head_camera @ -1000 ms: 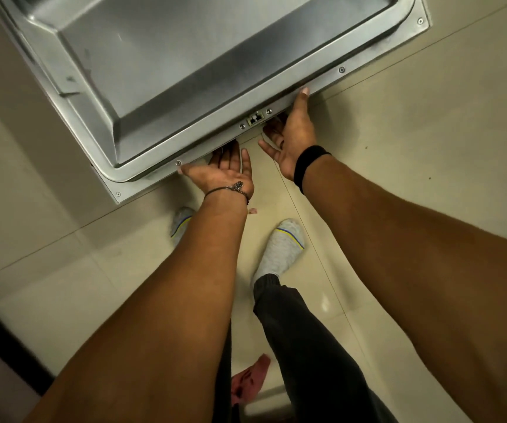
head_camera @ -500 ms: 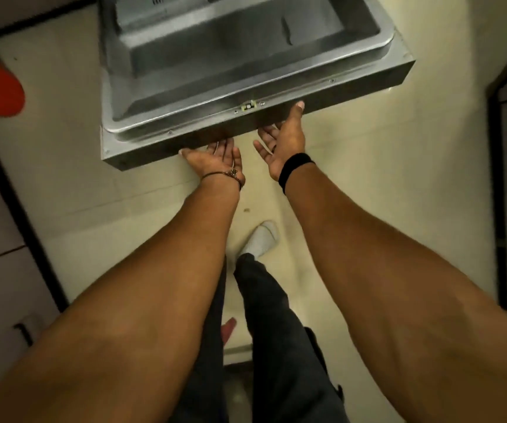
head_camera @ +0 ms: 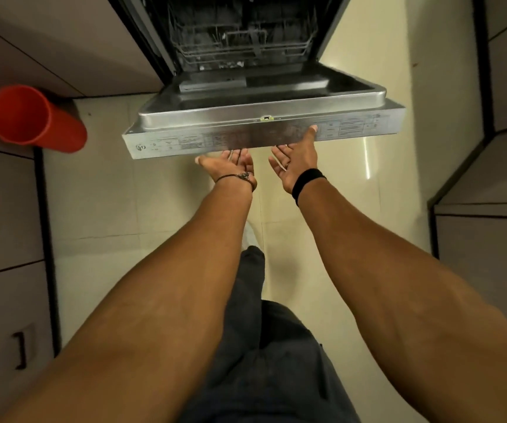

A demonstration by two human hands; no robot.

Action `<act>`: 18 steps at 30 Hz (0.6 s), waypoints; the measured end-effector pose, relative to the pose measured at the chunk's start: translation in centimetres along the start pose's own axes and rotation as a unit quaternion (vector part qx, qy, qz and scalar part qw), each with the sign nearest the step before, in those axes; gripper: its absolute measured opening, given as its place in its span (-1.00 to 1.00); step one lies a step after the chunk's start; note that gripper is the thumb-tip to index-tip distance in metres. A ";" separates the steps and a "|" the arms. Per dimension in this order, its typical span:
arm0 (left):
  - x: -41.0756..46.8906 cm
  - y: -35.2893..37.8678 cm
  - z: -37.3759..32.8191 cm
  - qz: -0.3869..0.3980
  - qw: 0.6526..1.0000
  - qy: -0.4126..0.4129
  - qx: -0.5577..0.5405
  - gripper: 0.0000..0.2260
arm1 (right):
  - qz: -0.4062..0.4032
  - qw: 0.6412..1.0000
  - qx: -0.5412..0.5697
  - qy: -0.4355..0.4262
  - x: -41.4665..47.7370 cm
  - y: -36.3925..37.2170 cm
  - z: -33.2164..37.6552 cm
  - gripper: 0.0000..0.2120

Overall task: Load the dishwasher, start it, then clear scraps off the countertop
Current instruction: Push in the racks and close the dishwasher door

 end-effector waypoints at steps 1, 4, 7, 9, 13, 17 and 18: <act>-0.5 0.9 -0.5 0.006 1.000 -0.001 0.003 -0.29 | 0.006 1.000 -0.004 0.000 -0.3 0.7 1.0 -0.20; -1.7 3.6 -2.1 0.013 1.000 0.001 0.016 -0.29 | 0.019 1.000 -0.019 -0.002 -1.2 2.7 4.5 -0.17; -2.7 7.0 -3.6 0.043 0.999 0.005 0.021 -0.31 | 0.035 0.999 -0.030 -0.022 -2.0 5.1 7.8 -0.19; -3.0 9.2 -4.6 0.054 0.998 0.011 0.026 -0.32 | 0.041 0.998 -0.040 -0.039 -2.5 6.7 9.8 -0.22; -3.0 13.6 -7.0 0.098 0.994 0.029 0.038 -0.30 | 0.060 0.995 -0.053 -0.057 -2.5 9.8 13.4 -0.24; -3.5 17.2 -8.3 0.116 0.991 0.049 0.052 -0.30 | 0.080 0.991 -0.081 -0.065 -2.1 11.8 16.5 -0.18; -3.6 18.2 -8.6 0.116 0.990 0.054 0.053 -0.30 | 0.086 0.990 -0.087 -0.065 -2.0 12.4 17.3 -0.17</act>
Point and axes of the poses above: each hand's wrist, its own x-axis towards the middle knuckle, its own y-axis out of the palm, z = x × y, the point moved 4 cm from there along x, towards the middle knuckle, and after that the axes turned 1 degree about y, right-handed, at the moved point
